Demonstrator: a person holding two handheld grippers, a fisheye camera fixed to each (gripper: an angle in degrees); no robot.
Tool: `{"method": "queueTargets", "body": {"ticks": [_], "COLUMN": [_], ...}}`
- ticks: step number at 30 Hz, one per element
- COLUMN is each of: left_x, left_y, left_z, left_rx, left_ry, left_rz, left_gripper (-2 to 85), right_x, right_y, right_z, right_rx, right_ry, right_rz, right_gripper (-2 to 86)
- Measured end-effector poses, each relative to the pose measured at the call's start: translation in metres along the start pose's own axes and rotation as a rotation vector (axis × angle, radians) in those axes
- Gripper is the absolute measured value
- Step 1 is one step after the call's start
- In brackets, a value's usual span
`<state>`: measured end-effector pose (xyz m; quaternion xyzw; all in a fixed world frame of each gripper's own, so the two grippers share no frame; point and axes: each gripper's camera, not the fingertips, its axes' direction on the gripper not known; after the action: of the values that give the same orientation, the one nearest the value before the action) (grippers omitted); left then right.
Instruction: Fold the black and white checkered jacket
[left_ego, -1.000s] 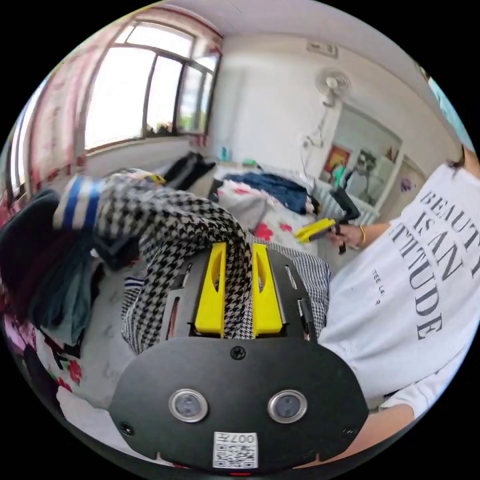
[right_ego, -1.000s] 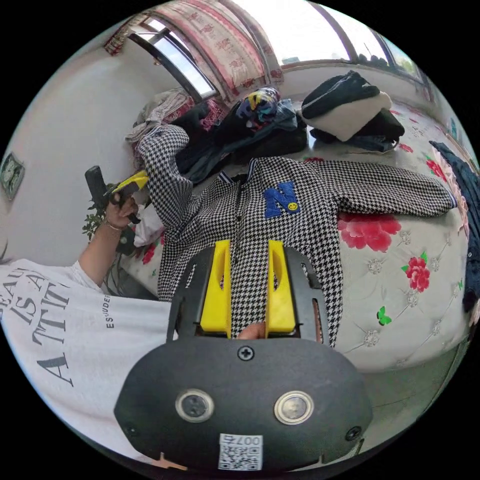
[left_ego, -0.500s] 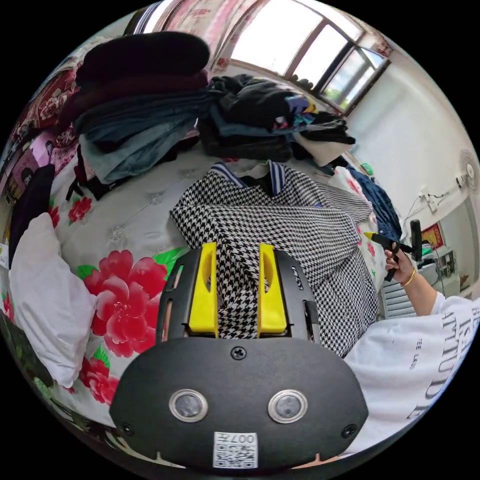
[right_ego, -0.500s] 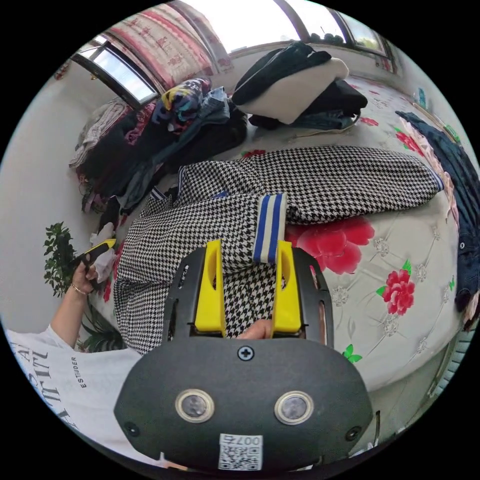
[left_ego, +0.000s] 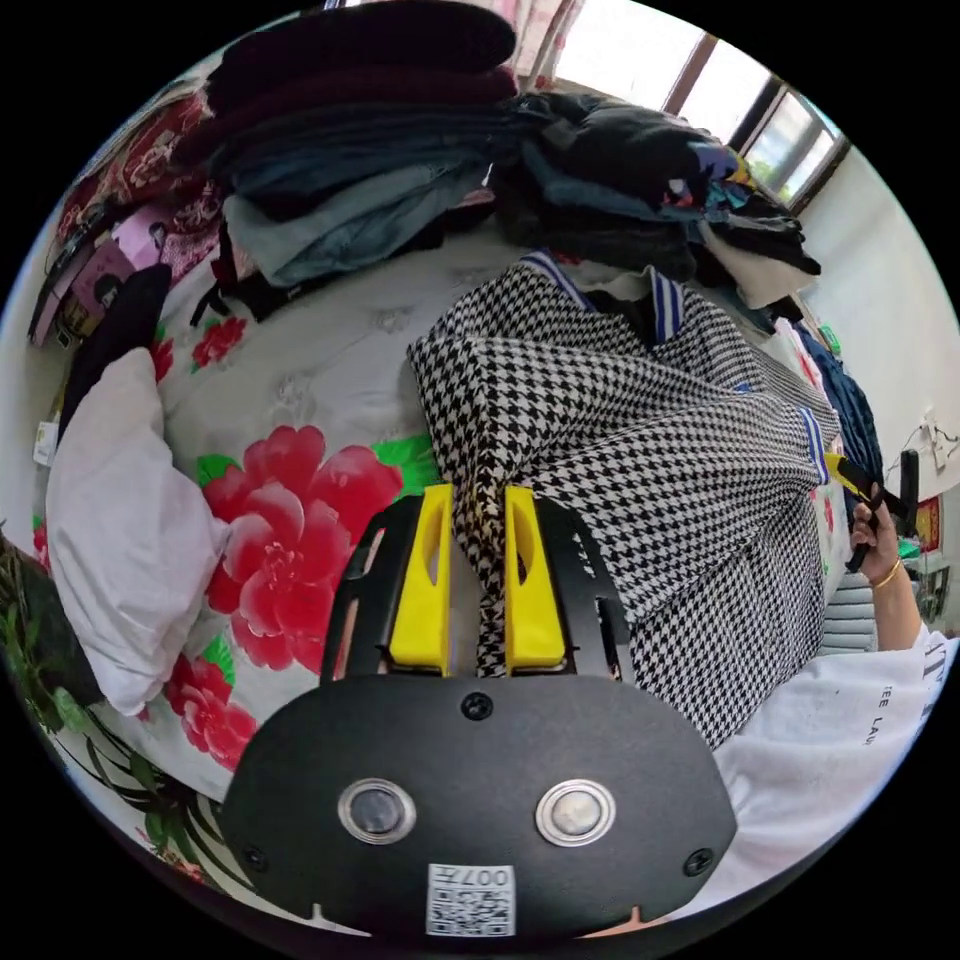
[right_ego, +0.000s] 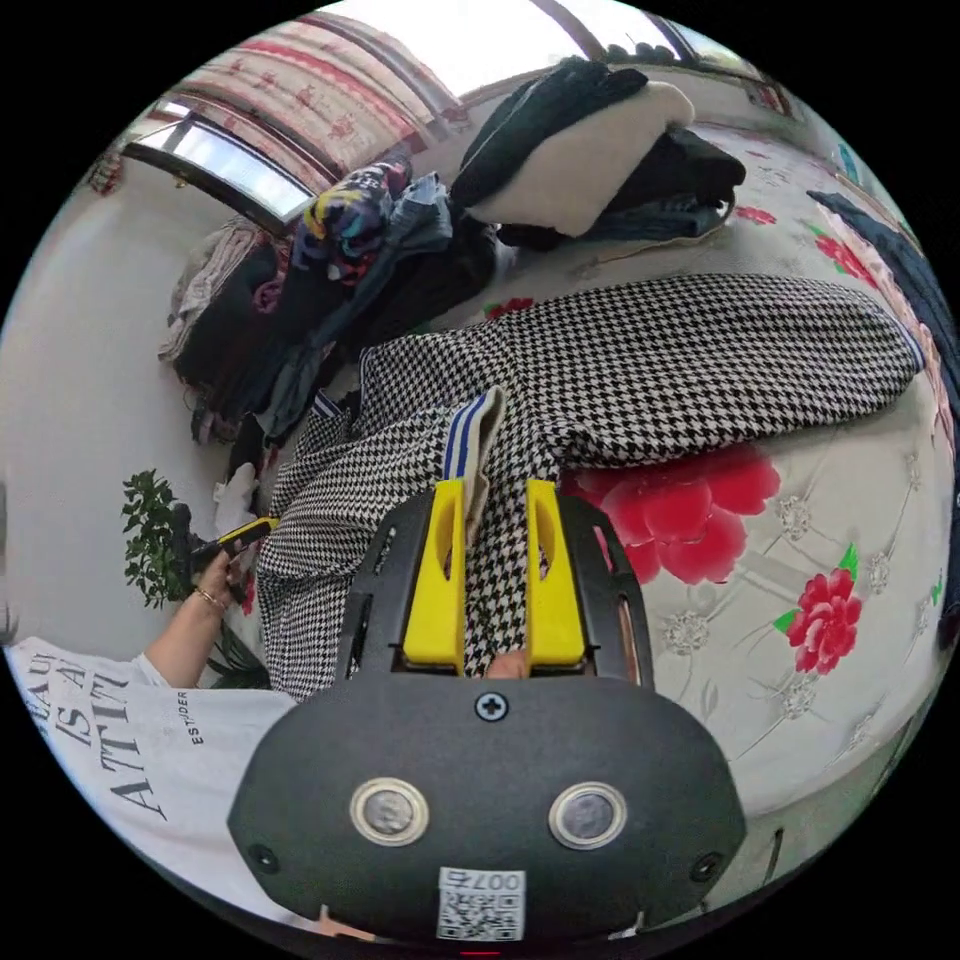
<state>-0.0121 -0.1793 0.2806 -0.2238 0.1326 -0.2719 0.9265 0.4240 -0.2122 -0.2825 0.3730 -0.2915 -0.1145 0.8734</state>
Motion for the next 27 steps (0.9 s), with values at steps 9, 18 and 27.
{"method": "queueTargets", "body": {"ticks": [9, 18, 27], "left_x": [-0.057, -0.075, -0.093], "left_y": [0.013, 0.081, 0.138], "left_z": [-0.004, -0.047, -0.065], "left_rx": [0.082, 0.153, 0.165], "left_ry": [0.242, 0.238, 0.275], "left_rz": [-0.269, -0.406, -0.438], "left_gripper": [11.9, 9.0, 8.7], "right_x": [0.187, 0.162, -0.243], "right_y": [0.016, -0.044, 0.030], "right_z": [-0.074, -0.060, -0.041], "right_rx": [0.474, 0.553, 0.257], "right_ry": [-0.030, -0.306, -0.270], "right_rz": [0.686, 0.590, -0.733], "right_gripper": [10.3, 2.9, 3.3]}}
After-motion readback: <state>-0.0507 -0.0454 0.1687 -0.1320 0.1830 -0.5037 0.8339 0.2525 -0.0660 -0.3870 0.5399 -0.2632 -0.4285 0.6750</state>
